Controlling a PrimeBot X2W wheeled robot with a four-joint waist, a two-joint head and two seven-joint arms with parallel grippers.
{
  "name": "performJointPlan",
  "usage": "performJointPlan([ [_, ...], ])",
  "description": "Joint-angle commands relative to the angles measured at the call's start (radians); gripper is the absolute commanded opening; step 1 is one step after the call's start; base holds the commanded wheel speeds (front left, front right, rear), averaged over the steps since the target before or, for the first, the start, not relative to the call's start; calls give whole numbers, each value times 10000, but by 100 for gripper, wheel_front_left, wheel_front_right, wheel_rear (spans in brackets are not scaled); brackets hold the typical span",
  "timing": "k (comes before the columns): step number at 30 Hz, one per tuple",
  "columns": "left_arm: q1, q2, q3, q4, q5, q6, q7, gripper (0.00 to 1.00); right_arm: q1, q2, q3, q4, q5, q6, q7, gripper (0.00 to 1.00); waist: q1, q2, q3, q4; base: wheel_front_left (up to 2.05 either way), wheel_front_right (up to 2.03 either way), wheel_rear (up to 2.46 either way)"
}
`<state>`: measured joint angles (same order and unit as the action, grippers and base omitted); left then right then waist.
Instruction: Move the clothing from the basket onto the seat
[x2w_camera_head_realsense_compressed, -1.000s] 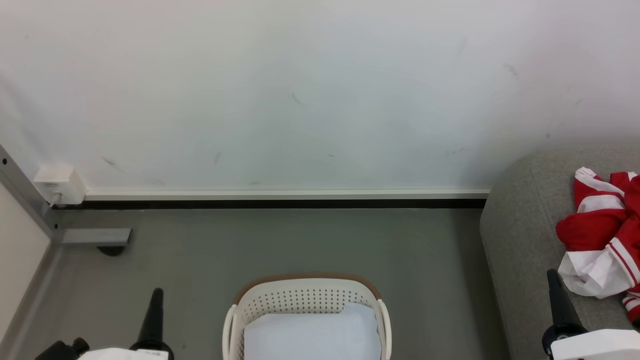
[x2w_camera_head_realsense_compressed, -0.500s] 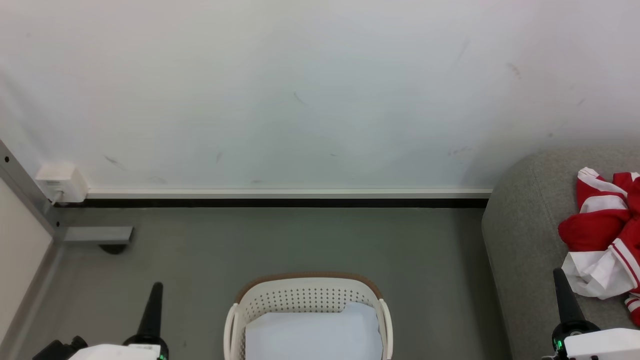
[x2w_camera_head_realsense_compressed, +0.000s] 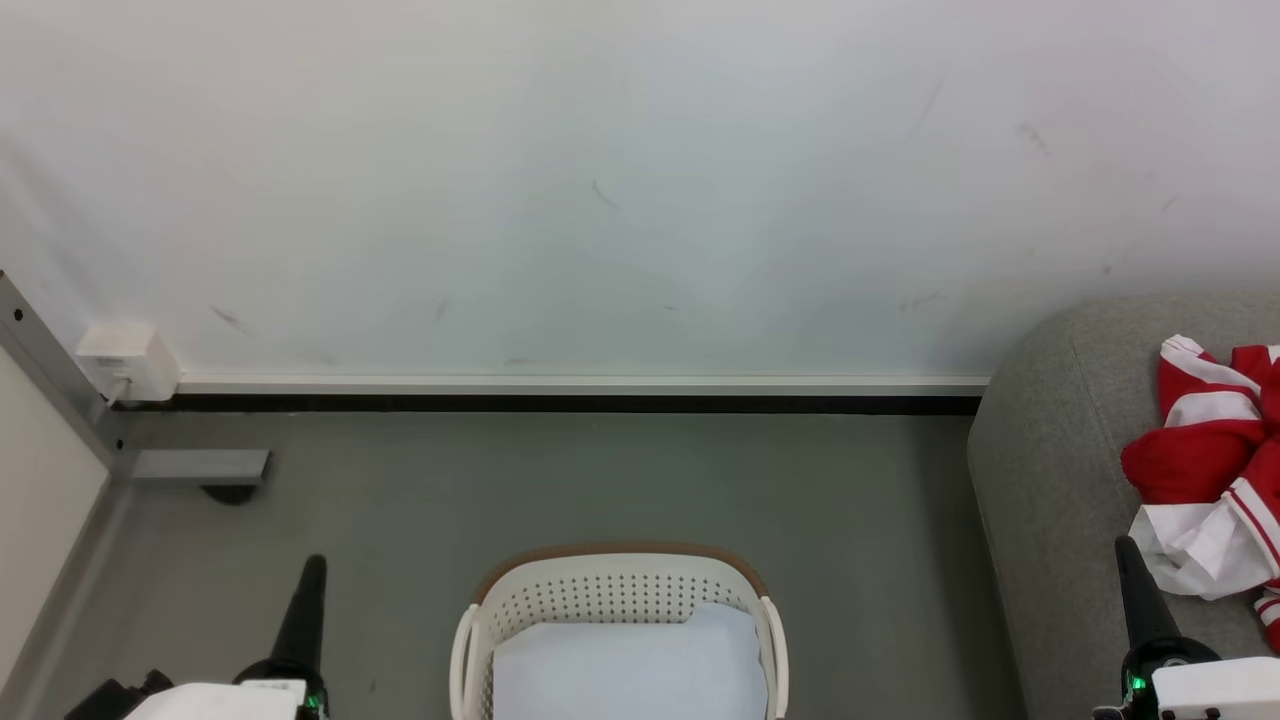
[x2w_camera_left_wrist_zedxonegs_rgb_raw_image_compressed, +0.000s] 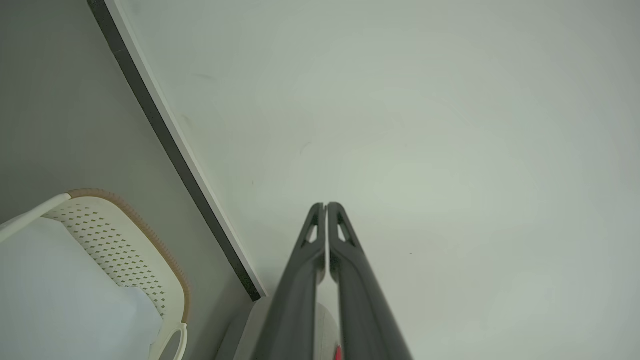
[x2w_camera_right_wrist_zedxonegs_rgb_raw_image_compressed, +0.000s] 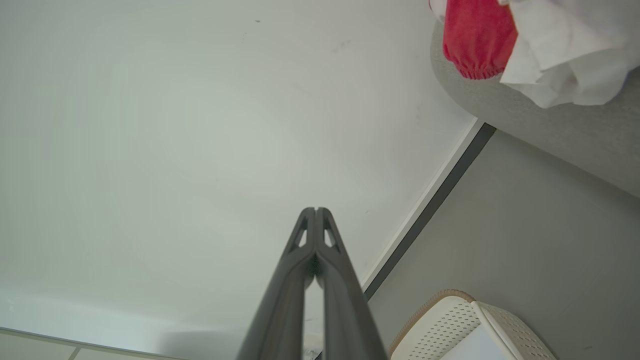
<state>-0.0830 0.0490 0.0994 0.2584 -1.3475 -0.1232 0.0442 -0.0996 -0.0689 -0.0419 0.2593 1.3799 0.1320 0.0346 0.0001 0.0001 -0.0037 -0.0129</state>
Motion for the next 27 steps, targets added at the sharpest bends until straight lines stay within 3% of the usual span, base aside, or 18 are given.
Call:
performJointPlan([
  [1,-153,40,75,-65,-309,-57,77,0,-129,-39,-94,-91,225,-17,72,0,-1,-1,3,5,0,0,0],
  [27,-275,28,148,-132,-2191,-94,601,0,-127,103,-546,-168,1933,-22,609,0,-1,-1,52,98,0,0,0],
])
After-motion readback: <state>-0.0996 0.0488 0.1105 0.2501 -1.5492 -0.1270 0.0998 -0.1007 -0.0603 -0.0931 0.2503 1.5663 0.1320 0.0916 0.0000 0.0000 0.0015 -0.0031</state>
